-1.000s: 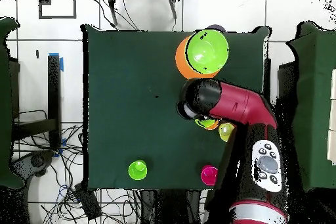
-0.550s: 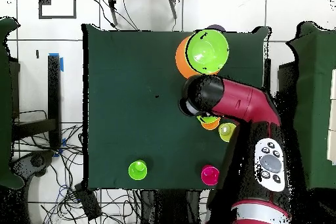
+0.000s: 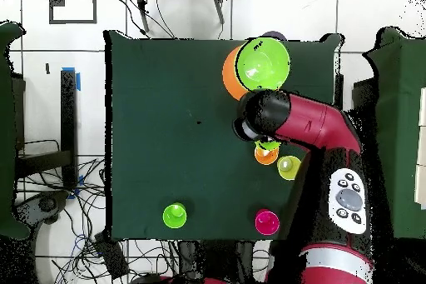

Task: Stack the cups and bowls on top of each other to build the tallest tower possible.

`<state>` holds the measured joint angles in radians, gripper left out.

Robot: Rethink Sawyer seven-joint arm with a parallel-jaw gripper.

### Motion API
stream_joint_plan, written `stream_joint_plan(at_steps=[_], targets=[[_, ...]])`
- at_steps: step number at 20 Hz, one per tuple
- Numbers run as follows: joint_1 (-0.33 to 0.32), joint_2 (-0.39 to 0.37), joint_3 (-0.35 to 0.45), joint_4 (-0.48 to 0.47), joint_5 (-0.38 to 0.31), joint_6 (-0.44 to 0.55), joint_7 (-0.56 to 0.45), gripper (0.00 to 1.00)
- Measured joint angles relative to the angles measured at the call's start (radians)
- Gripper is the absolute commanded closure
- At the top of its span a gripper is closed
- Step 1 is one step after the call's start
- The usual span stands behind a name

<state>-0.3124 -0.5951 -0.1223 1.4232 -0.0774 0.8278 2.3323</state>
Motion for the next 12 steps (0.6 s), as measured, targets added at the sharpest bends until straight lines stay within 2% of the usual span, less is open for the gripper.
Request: stream_joint_plan(at_steps=[12], targets=[[-0.002, 0.019, 0.0, -0.008, 0.0, 0.0, 0.0, 1.0]])
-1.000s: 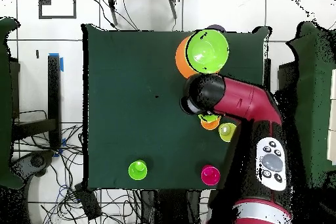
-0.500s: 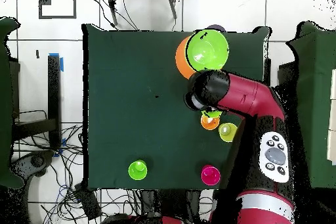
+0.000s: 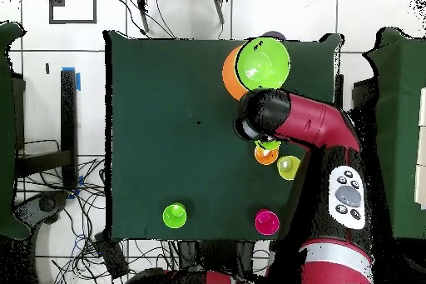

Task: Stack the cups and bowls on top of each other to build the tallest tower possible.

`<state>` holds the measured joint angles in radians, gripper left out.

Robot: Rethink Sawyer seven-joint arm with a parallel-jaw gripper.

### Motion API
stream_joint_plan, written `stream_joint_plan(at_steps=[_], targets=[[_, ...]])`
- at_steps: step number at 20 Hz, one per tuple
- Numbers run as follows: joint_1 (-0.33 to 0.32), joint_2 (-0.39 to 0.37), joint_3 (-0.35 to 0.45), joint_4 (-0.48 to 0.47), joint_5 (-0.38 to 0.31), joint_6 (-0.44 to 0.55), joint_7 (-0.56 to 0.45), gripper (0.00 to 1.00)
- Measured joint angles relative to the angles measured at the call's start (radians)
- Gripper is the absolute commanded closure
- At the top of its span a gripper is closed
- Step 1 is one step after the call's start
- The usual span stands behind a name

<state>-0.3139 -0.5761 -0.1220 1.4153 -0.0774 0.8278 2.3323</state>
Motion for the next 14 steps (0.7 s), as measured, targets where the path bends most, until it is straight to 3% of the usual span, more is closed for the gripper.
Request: stream_joint_plan(at_steps=[3, 4, 14], targets=[[0.0, 0.014, 0.0, 0.0, 0.0, 0.0, 0.0, 1.0], [0.0, 0.021, 0.001, 0.0, 0.0, 0.0, 0.0, 0.0], [0.0, 0.032, 0.001, -0.001, 0.0, 0.0, 0.0, 0.0]])
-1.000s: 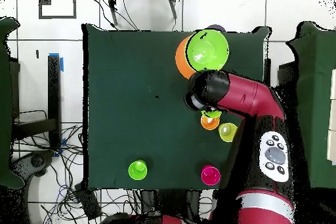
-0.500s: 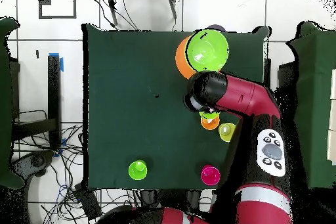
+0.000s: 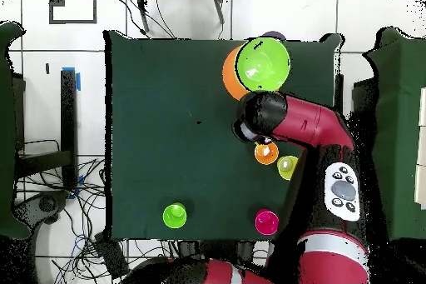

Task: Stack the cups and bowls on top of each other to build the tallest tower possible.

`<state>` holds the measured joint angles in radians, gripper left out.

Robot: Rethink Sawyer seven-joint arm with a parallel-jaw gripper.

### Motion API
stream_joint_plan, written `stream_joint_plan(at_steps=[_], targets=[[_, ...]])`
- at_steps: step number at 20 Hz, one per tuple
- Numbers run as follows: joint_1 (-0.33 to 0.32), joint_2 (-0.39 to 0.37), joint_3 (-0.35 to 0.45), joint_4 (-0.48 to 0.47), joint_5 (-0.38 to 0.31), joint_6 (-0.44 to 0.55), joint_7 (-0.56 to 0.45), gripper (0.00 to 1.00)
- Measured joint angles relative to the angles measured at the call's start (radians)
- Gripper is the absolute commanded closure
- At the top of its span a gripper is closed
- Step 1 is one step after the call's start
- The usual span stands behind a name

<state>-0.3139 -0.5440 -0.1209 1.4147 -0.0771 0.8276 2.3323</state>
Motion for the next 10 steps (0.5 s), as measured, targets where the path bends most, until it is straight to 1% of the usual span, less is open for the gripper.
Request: stream_joint_plan(at_steps=[8, 9, 10], targets=[[0.001, 0.001, 0.0, -0.005, 0.0, 0.0, 0.0, 0.0], [0.002, 0.001, -0.001, -0.006, 0.0, 0.0, 0.0, 1.0], [0.002, 0.001, -0.001, -0.006, 0.0, 0.0, 0.0, 1.0]])
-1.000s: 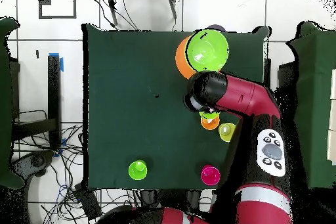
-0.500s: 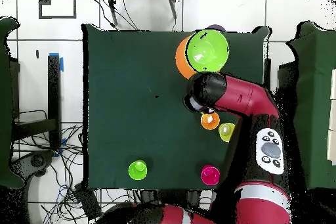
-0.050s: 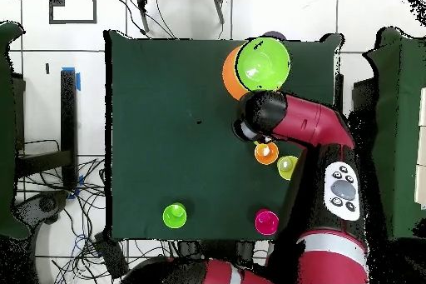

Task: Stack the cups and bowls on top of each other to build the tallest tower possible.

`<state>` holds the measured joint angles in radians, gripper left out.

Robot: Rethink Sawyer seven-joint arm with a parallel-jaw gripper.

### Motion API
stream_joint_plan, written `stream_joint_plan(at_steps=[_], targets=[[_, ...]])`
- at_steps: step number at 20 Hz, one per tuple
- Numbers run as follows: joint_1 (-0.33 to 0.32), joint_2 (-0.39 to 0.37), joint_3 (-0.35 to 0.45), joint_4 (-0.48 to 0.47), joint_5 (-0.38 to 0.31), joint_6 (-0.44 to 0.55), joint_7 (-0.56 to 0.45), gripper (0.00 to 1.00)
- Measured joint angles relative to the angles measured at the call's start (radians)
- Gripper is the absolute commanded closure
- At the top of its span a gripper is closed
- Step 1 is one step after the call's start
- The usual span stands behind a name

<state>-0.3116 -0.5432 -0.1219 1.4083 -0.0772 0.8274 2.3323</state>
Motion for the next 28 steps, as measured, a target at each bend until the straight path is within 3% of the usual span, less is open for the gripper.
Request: stream_joint_plan(at_steps=[28], targets=[[0.008, 0.0, -0.005, -0.022, 0.0, 0.0, 0.0, 1.0]])
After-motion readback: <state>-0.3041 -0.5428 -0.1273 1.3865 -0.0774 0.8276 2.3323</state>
